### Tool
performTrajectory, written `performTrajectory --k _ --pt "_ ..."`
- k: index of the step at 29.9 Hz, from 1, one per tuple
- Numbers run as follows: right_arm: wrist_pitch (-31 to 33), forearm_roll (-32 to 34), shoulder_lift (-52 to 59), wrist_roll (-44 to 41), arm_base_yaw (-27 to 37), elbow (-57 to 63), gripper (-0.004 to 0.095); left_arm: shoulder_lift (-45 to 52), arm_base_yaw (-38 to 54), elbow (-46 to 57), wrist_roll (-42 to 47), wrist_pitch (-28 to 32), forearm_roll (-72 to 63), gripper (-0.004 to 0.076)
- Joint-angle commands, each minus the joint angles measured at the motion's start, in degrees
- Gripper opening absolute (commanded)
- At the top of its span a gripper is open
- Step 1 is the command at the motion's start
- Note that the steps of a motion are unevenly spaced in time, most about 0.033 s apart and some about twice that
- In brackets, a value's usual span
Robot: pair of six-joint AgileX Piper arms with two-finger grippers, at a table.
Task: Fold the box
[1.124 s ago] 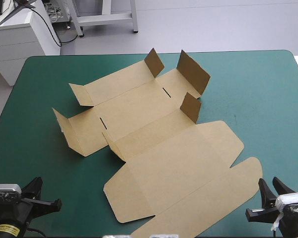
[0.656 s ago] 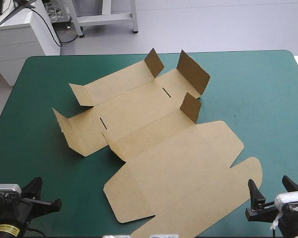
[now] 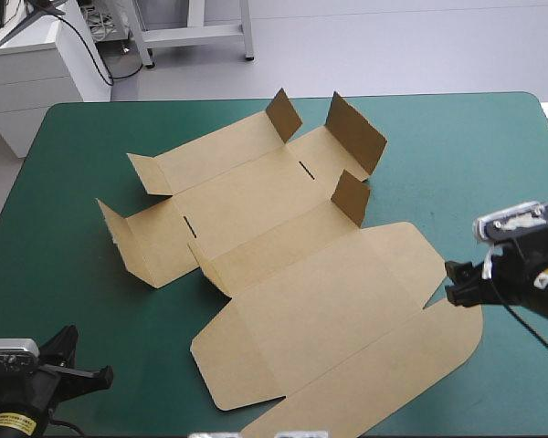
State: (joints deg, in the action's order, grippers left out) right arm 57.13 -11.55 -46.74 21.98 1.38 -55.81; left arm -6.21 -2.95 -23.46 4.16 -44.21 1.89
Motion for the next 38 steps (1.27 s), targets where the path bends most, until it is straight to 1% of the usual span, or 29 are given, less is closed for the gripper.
performTrajectory --k 1,4,6,9,14,16,21,28,36,38 --pt "0.0 -5.8 -8.2 5.2 -0.1 -9.0 0.0783 -0.7 0.1 -1.3 0.0 4.2 0.1 -0.0008" --pt "1.3 -10.7 -14.8 8.3 -0.2 -14.2 0.0783 -0.7 0.1 -1.3 0.0 4.2 0.1 -0.0008" --pt "2.1 -10.8 -19.3 8.6 -1.3 -17.3 0.0783 -0.7 0.1 -1.3 0.0 4.2 0.1 -0.0008" --pt "2.6 -9.6 -25.2 8.5 -4.5 -22.0 0.0783 -0.7 0.1 -1.3 0.0 4.2 0.1 -0.0008" --pt "2.3 -2.1 -35.1 4.3 -10.7 -30.8 0.0783 -0.7 0.1 -1.3 0.0 4.2 0.1 -0.0008" --pt "2.7 -1.5 -39.1 4.2 -11.8 -33.9 0.0783 -0.7 0.1 -1.3 0.0 4.2 0.1 -0.0008" --pt "3.5 -2.2 -47.5 4.5 -12.6 -41.5 0.0783 -0.7 0.1 -1.3 0.0 4.2 0.1 -0.0008" --pt "6.1 -4.9 -58.0 4.7 -12.6 -49.8 0.0783 -0.7 0.1 -1.3 -0.2 4.3 -0.1 -0.0008" --pt "8.1 -5.1 -63.8 6.9 -12.6 -51.6 0.0783 -0.7 0.1 -1.3 0.0 4.3 -0.1 -0.0008" --pt "7.6 -5.1 -64.6 7.0 -12.6 -51.7 0.0783 -0.7 0.1 -1.3 0.0 4.3 -0.1 -0.0008"
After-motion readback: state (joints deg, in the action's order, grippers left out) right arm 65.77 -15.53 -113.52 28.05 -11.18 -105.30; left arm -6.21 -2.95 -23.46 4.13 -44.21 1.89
